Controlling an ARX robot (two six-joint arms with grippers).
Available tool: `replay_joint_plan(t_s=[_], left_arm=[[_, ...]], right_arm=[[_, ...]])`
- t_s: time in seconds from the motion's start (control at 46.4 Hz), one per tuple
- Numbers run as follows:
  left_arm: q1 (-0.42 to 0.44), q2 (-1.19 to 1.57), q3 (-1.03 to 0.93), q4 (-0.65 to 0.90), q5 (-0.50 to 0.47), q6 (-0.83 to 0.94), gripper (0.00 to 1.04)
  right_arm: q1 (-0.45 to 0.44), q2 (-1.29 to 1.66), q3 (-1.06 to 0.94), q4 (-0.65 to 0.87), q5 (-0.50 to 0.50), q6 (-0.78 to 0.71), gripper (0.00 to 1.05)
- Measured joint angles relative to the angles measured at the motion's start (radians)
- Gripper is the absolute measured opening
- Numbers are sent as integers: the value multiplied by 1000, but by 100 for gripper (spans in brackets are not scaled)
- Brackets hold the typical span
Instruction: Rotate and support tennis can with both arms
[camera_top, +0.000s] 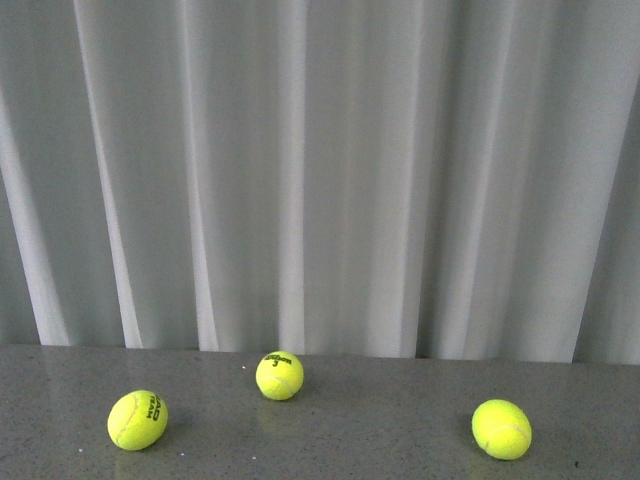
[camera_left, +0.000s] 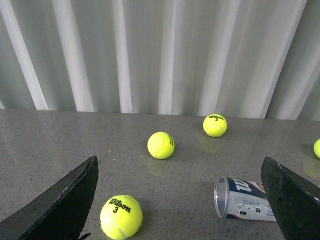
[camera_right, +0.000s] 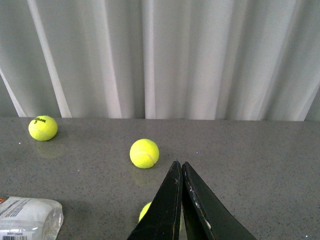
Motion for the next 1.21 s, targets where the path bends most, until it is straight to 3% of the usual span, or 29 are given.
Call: replay_joint_plan(t_s=[0.409, 1.012, 1.099, 1.206], left_arm=[[0, 0, 0, 0, 0, 0, 98], [0, 0, 0, 0, 0, 0, 98], [0, 0, 0, 0, 0, 0, 98], [0, 0, 0, 0, 0, 0, 98]], right_arm=[[0, -293, -3, -273, 0, 0, 3], [0, -479, -3, -457, 0, 0, 3], [0, -612, -3, -622, -3, 0, 3], [0, -646, -3, -629, -3, 0, 3]])
